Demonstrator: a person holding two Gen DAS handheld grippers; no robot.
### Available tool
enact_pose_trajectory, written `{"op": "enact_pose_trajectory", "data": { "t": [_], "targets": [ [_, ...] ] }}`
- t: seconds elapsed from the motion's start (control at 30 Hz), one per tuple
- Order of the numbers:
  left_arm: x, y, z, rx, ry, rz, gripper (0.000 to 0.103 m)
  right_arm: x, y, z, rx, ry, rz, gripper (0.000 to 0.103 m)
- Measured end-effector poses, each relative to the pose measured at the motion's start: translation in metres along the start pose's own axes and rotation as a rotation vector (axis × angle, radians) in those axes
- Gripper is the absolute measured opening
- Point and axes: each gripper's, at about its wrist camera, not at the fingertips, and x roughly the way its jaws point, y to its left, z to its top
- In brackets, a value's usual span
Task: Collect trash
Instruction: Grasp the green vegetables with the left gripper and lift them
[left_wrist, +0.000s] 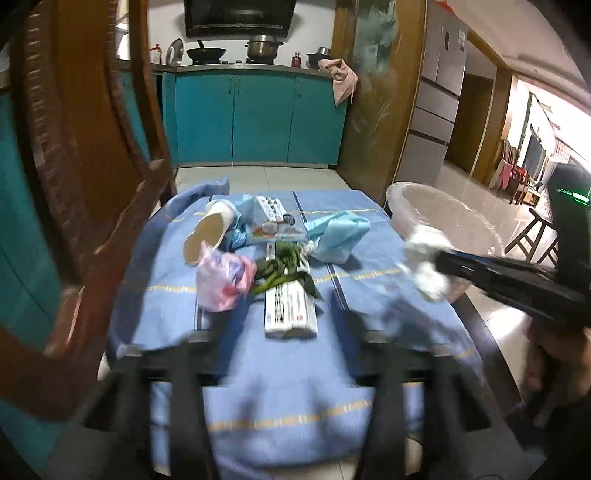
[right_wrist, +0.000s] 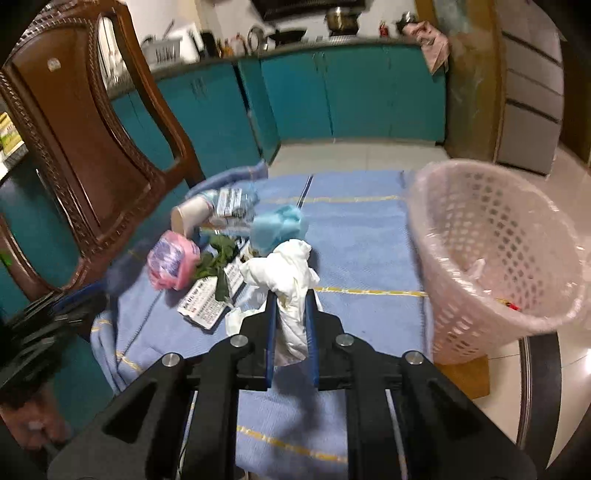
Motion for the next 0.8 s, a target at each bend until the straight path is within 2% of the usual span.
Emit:
{"op": "enact_pose_trajectory", "data": {
  "t": [0.23, 0.43, 0.53, 0.6, 0.8],
  "targets": [
    [0.068, -0.010, 0.028, 0.045, 0.059, 0.037, 0.059, -0.018, -0.001, -0.013, 0.020, -0.025, 0.010, 0.015],
    [0.118, -0.012, 0.036, 0.049, 0.146, 0.046, 0.046, -0.013, -0.003, -0.016, 0.030, -0.012, 0.015, 0.015],
    [0.140, -0.009, 0.036, 0.037, 0.190, 0.054, 0.034, -0.009, -0.003, -0.017, 0.029, -0.006, 0.019, 0.015],
    [0.147, -0.006, 0.034, 0.023, 0.199, 0.049, 0.015, -0.008, -0.003, -0.017, 0.031, -0.004, 0.021, 0.015],
    [0.118, -0.003, 0.040, -0.012, 0.118, 0.008, 0.009, -0.009, -0.005, -0.016, 0.038, -0.008, 0.034, 0.015]
  ]
}}
